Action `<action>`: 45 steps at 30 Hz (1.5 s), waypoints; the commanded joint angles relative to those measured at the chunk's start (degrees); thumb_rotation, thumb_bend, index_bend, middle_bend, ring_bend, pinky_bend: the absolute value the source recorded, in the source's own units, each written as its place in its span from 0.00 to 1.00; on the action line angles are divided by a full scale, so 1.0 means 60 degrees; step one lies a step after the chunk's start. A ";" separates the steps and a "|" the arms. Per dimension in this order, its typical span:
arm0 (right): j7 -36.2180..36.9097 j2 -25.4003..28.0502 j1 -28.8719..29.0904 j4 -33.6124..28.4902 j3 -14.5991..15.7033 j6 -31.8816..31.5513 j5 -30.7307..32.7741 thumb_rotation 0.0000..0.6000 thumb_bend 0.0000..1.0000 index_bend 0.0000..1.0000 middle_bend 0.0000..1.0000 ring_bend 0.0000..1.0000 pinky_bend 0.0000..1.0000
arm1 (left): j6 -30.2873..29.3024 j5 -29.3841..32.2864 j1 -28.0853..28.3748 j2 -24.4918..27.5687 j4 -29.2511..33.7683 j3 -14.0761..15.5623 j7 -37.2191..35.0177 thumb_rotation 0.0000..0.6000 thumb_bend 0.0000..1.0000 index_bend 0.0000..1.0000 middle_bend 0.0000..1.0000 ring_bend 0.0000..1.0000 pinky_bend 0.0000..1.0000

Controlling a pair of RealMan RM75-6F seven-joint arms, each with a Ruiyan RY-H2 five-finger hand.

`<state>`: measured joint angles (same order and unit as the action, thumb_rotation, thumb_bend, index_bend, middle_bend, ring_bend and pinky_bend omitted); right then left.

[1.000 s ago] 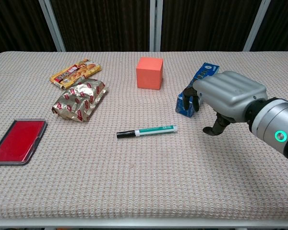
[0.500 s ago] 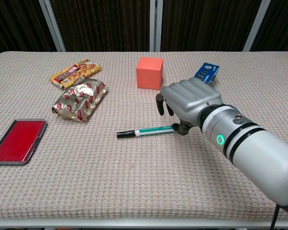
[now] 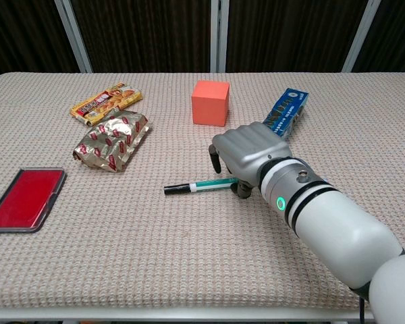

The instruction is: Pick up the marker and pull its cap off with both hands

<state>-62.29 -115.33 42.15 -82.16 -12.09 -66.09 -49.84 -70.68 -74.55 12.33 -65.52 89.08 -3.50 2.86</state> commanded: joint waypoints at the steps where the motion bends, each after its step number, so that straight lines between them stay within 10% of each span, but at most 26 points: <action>1: 0.0034 -0.0050 0.0041 0.0074 0.0045 0.0001 0.0048 1.00 0.27 0.41 0.42 0.76 0.89 | 0.0002 -0.0020 -0.0010 0.0003 -0.0028 0.0016 -0.0040 1.00 0.00 0.07 0.09 0.02 0.11; 45: 0.0768 -0.0567 0.0017 0.0865 -0.0065 -0.1063 -0.0677 1.00 0.33 0.63 0.60 0.78 0.89 | -0.0665 -0.0528 -0.0026 -0.0616 -0.0767 -0.0175 -0.0403 1.00 0.01 0.12 0.16 0.05 0.20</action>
<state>-57.74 -119.02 42.41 -76.57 -12.20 -72.03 -53.54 -71.98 -75.97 12.31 -67.75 85.93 -3.73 0.73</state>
